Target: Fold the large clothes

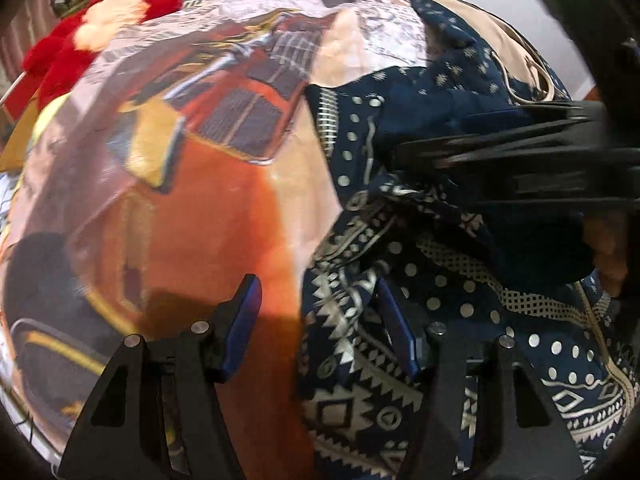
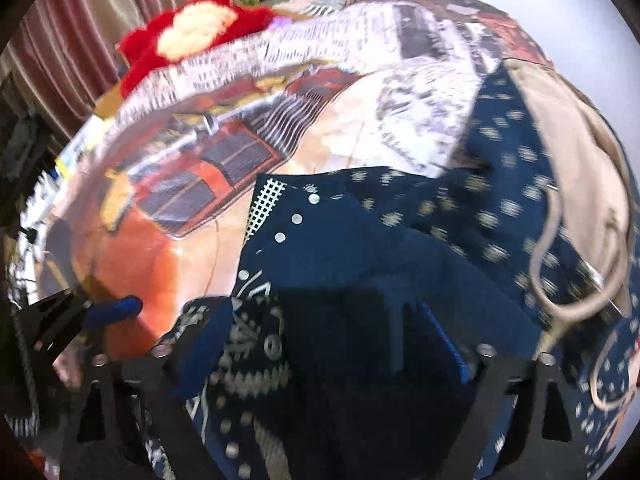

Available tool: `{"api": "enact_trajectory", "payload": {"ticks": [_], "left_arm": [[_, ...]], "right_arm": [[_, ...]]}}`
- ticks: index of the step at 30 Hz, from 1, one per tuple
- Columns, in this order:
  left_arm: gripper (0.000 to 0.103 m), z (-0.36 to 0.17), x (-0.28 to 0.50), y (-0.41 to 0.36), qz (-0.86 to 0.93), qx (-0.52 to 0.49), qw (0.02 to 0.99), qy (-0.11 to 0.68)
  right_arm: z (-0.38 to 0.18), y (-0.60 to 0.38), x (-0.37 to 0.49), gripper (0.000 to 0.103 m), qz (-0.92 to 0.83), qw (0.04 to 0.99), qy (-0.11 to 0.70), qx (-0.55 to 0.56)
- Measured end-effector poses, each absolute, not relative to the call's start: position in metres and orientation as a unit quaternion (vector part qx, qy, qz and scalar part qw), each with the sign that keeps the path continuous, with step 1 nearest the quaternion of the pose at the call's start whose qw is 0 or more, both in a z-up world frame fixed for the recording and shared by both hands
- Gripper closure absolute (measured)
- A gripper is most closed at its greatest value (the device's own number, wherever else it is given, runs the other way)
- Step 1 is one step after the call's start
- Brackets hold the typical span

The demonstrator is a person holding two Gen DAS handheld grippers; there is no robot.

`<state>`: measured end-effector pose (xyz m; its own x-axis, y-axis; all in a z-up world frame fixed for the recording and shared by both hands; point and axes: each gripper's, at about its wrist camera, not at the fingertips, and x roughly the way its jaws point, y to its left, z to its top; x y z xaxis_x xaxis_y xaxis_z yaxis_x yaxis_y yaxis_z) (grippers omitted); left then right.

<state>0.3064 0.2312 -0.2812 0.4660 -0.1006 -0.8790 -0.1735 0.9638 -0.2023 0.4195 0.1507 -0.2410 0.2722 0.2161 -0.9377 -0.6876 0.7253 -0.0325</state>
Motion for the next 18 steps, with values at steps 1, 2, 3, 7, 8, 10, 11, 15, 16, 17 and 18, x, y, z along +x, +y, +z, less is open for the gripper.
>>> {"api": "enact_trajectory", "payload": {"ticks": [1, 2, 3, 7, 8, 10, 11, 15, 16, 17, 18], "left_arm": [[0.044, -0.283, 0.309, 0.230, 0.020, -0.132, 0.847, 0.514], [0.044, -0.284, 0.311, 0.229, 0.019, -0.132, 0.849, 0.511], [0.044, -0.286, 0.314, 0.228, 0.019, -0.133, 0.850, 0.509], [0.042, -0.288, 0.321, 0.221, 0.021, -0.120, 0.855, 0.505], [0.041, -0.288, 0.322, 0.217, 0.023, -0.109, 0.856, 0.505], [0.039, -0.288, 0.323, 0.210, 0.027, -0.088, 0.857, 0.506], [0.038, -0.288, 0.323, 0.206, 0.030, -0.077, 0.859, 0.506], [0.037, -0.288, 0.324, 0.202, 0.039, -0.071, 0.859, 0.505], [0.037, -0.289, 0.324, 0.202, 0.040, -0.072, 0.859, 0.506], [0.037, -0.288, 0.325, 0.202, 0.043, -0.072, 0.857, 0.508], [0.037, -0.288, 0.325, 0.202, 0.045, -0.071, 0.857, 0.509]], "right_arm": [[-0.248, 0.156, 0.421, 0.029, 0.293, 0.764, 0.525, -0.235], [-0.255, 0.160, 0.422, 0.037, 0.289, 0.764, 0.523, -0.243], [-0.261, 0.162, 0.422, 0.041, 0.284, 0.766, 0.519, -0.250], [-0.272, 0.158, 0.420, 0.065, 0.291, 0.776, 0.507, -0.236], [-0.271, 0.157, 0.419, 0.075, 0.292, 0.779, 0.505, -0.231], [-0.262, 0.148, 0.417, 0.086, 0.300, 0.783, 0.501, -0.212], [-0.258, 0.145, 0.417, 0.088, 0.304, 0.785, 0.500, -0.202], [-0.228, 0.121, 0.413, 0.094, 0.310, 0.806, 0.477, -0.165], [-0.220, 0.114, 0.412, 0.095, 0.308, 0.812, 0.471, -0.155], [-0.214, 0.107, 0.412, 0.095, 0.307, 0.817, 0.465, -0.147], [-0.205, 0.098, 0.411, 0.095, 0.308, 0.822, 0.459, -0.137]]}}
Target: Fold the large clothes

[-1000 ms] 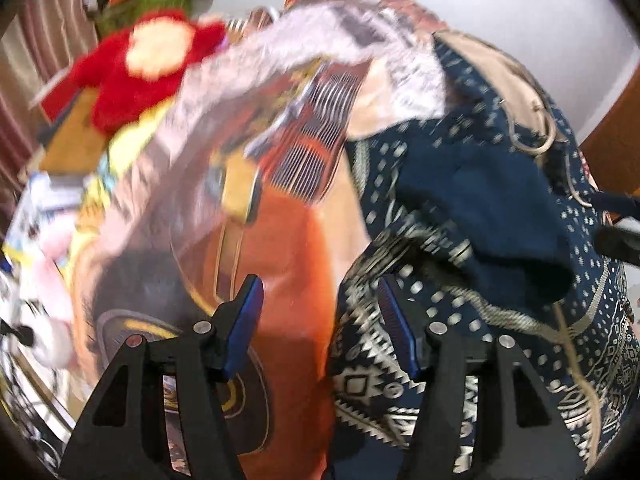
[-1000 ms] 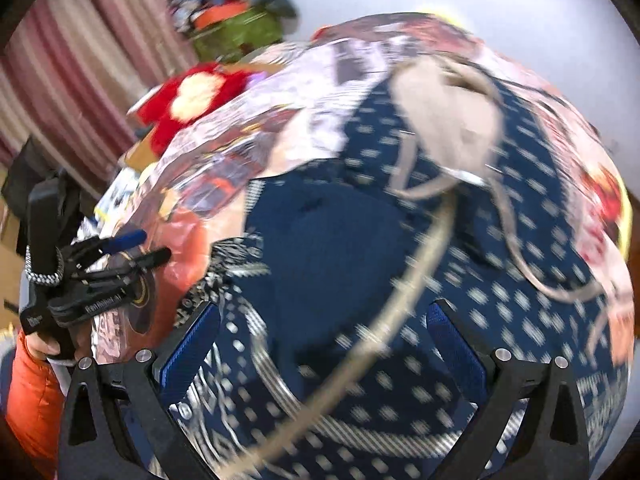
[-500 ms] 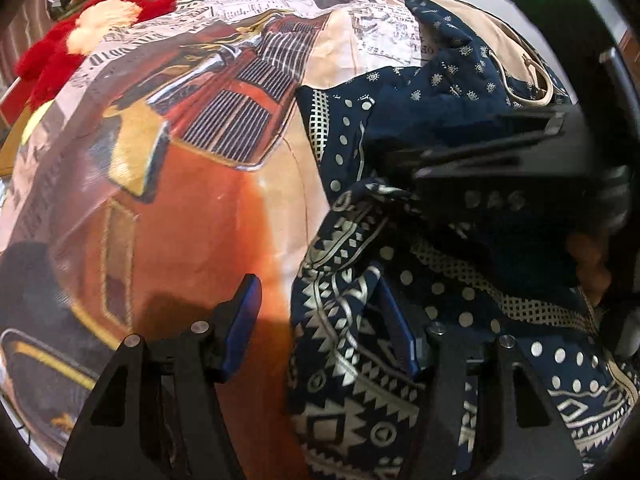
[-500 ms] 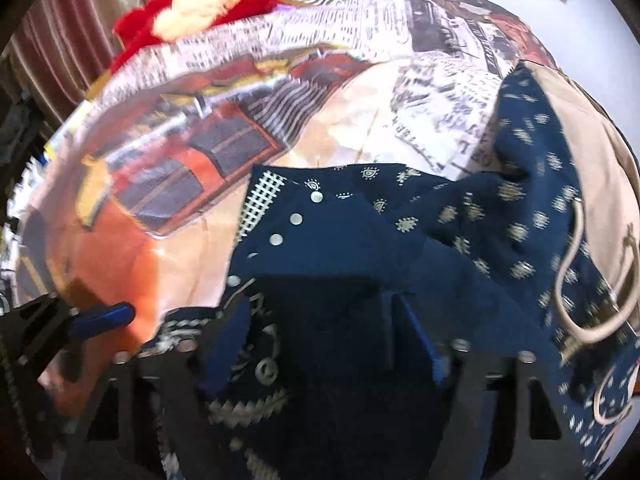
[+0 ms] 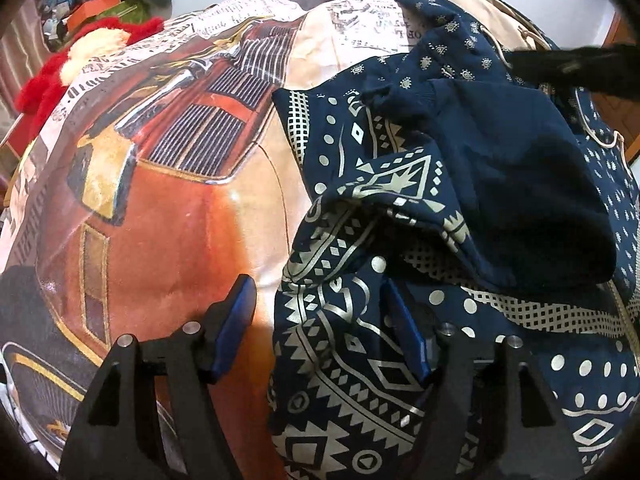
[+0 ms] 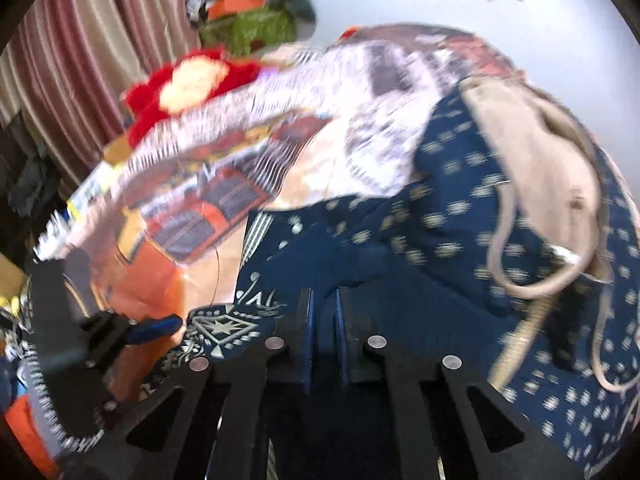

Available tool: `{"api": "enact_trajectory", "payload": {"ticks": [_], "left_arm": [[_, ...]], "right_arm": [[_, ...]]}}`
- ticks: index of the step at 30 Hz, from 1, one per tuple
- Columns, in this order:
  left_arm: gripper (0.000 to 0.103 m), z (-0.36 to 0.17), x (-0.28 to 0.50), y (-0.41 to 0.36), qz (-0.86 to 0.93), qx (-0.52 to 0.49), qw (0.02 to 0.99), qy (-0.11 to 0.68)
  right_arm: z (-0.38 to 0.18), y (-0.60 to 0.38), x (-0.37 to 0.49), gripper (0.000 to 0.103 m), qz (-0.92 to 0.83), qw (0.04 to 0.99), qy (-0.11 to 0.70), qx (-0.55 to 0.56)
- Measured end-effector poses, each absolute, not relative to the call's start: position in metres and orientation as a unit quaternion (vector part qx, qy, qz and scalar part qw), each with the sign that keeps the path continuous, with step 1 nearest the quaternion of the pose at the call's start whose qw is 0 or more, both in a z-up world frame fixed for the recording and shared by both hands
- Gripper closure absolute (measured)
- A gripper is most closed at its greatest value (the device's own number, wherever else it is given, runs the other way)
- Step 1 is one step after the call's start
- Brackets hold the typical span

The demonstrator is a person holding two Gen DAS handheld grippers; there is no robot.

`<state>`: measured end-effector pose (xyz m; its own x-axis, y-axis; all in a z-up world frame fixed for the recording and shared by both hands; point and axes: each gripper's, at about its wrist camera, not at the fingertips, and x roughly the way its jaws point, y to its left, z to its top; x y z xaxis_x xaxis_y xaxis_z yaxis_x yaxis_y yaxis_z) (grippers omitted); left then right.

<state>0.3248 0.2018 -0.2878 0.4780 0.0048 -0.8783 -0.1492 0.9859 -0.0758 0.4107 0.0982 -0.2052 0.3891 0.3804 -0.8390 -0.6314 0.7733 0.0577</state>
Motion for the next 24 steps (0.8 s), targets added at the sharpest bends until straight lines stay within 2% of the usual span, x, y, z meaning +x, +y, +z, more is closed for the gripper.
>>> {"api": "enact_trajectory", "payload": {"ticks": [6, 9, 19, 24], "left_arm": [[0.037, -0.284, 0.326, 0.201, 0.065, -0.078, 0.847, 0.521], [0.037, -0.282, 0.317, 0.201, 0.068, -0.088, 0.846, 0.521], [0.037, -0.285, 0.301, 0.202, 0.060, -0.081, 0.852, 0.514], [0.037, -0.286, 0.301, 0.201, 0.050, -0.078, 0.857, 0.506]], "right_arm": [[-0.164, 0.052, 0.398, 0.095, 0.293, 0.853, 0.412, -0.129], [-0.161, 0.047, 0.396, 0.095, 0.302, 0.843, 0.422, -0.142], [-0.210, 0.095, 0.404, 0.094, 0.323, 0.785, 0.511, -0.139], [-0.221, 0.116, 0.411, 0.094, 0.331, 0.789, 0.507, -0.108]]}}
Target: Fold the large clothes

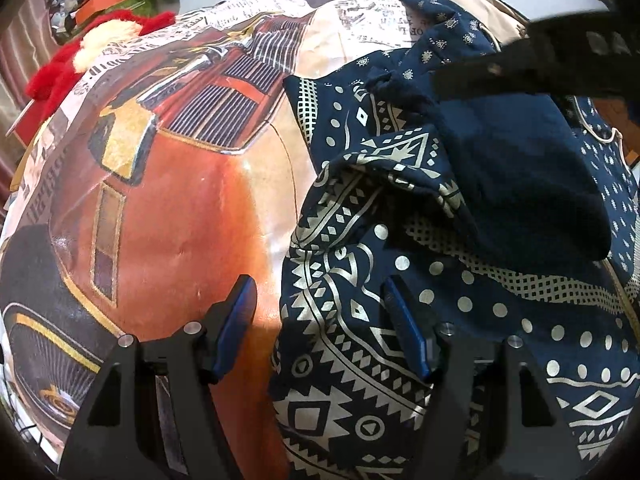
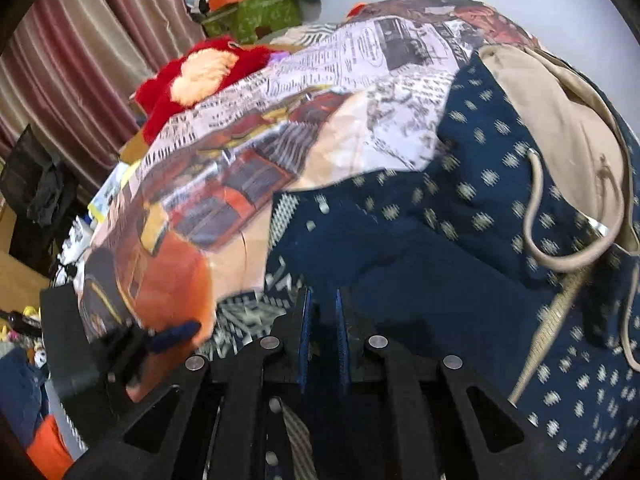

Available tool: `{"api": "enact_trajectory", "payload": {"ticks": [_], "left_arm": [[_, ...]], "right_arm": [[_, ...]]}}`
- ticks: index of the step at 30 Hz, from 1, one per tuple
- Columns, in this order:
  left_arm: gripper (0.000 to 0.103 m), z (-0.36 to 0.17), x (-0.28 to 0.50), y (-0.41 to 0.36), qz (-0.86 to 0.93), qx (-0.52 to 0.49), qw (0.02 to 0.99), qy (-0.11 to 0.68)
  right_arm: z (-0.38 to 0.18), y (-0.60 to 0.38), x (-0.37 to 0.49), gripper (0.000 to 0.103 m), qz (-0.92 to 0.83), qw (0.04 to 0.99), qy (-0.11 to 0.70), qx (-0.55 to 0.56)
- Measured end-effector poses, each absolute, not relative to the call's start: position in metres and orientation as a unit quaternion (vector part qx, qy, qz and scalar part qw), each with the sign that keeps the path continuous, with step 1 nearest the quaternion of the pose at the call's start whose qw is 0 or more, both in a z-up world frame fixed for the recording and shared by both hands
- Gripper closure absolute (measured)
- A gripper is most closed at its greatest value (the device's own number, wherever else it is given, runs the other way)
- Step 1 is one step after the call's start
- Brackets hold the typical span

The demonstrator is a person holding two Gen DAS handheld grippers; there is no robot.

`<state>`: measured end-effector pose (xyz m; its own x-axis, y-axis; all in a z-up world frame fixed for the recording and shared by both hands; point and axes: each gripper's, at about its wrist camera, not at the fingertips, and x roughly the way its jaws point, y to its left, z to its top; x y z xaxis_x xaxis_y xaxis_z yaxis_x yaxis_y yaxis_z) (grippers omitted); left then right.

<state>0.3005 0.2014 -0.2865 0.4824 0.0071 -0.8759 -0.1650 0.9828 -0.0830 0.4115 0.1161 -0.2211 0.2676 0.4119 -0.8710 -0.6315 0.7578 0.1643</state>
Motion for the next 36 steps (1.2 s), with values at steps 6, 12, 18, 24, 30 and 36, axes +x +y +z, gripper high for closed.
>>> {"api": "enact_trajectory", "payload": {"ticks": [6, 12, 18, 24, 30, 36], "left_arm": [[0.037, -0.287, 0.300, 0.204, 0.044, -0.080, 0.863, 0.497], [0.037, -0.281, 0.299, 0.211, 0.034, -0.102, 0.854, 0.509], [0.037, -0.246, 0.295, 0.246, 0.025, -0.200, 0.860, 0.469], [0.038, -0.232, 0.331, 0.242, -0.016, -0.254, 0.849, 0.463], [0.066, -0.250, 0.384, 0.220, -0.003, -0.252, 0.831, 0.496], [0.095, -0.252, 0.417, 0.208, 0.049, -0.216, 0.837, 0.501]], "right_arm": [[-0.230, 0.135, 0.412, 0.094, 0.329, 0.796, 0.486, -0.150], [-0.244, 0.146, 0.414, 0.094, 0.329, 0.788, 0.491, -0.175], [-0.217, 0.124, 0.407, 0.094, 0.346, 0.799, 0.464, -0.162], [-0.175, 0.072, 0.394, 0.094, 0.331, 0.835, 0.415, -0.147], [-0.149, 0.017, 0.385, 0.094, 0.300, 0.851, 0.409, -0.133], [-0.143, -0.041, 0.370, 0.094, 0.290, 0.845, 0.433, -0.120]]}}
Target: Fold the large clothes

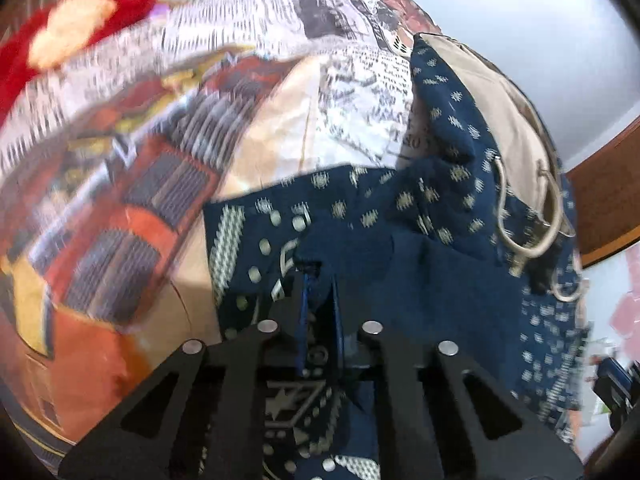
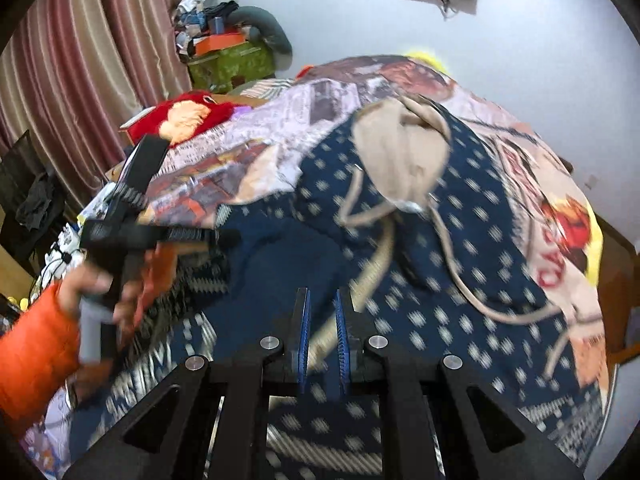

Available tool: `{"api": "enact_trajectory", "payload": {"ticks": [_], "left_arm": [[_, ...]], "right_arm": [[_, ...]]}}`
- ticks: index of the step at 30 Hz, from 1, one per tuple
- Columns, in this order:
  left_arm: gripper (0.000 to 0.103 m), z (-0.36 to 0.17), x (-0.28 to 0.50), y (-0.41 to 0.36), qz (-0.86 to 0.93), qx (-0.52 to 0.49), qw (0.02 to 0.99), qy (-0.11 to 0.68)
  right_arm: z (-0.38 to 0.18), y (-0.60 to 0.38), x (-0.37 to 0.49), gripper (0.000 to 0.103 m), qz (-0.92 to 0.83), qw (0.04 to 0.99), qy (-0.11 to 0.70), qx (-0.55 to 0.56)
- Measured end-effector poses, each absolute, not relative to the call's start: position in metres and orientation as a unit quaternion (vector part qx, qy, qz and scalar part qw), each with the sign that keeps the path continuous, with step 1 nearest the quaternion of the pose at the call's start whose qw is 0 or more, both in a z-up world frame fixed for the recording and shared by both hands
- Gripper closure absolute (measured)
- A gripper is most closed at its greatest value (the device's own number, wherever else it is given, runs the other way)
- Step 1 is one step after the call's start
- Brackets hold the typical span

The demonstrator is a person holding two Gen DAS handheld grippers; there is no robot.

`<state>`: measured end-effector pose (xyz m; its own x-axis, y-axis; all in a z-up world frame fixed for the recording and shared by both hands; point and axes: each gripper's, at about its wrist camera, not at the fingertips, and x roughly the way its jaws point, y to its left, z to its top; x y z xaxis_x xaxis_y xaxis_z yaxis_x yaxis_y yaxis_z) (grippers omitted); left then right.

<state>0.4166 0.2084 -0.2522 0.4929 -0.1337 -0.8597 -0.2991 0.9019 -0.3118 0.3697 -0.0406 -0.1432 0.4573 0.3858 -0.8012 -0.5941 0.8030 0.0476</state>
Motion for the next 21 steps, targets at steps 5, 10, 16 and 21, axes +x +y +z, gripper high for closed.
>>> {"api": "enact_trajectory", "payload": {"ticks": [5, 10, 16, 21], "left_arm": [[0.096, -0.207, 0.411, 0.182, 0.055, -0.151, 0.870, 0.467], [0.096, -0.130, 0.412, 0.127, -0.003, -0.110, 0.903, 0.415], [0.096, -0.079, 0.416, 0.030, -0.117, -0.087, 0.906, 0.398], [0.096, -0.103, 0.420, -0.055, -0.187, -0.068, 0.872, 0.447]], "right_arm": [[-0.155, -0.088, 0.361, 0.094, 0.259, 0.837, 0.464, -0.126], [-0.160, -0.139, 0.354, 0.094, 0.232, 0.842, 0.477, -0.094], [-0.140, -0.196, 0.338, 0.094, 0.212, 0.864, 0.456, -0.030], [-0.123, -0.242, 0.323, 0.094, 0.191, 0.876, 0.444, 0.007]]}}
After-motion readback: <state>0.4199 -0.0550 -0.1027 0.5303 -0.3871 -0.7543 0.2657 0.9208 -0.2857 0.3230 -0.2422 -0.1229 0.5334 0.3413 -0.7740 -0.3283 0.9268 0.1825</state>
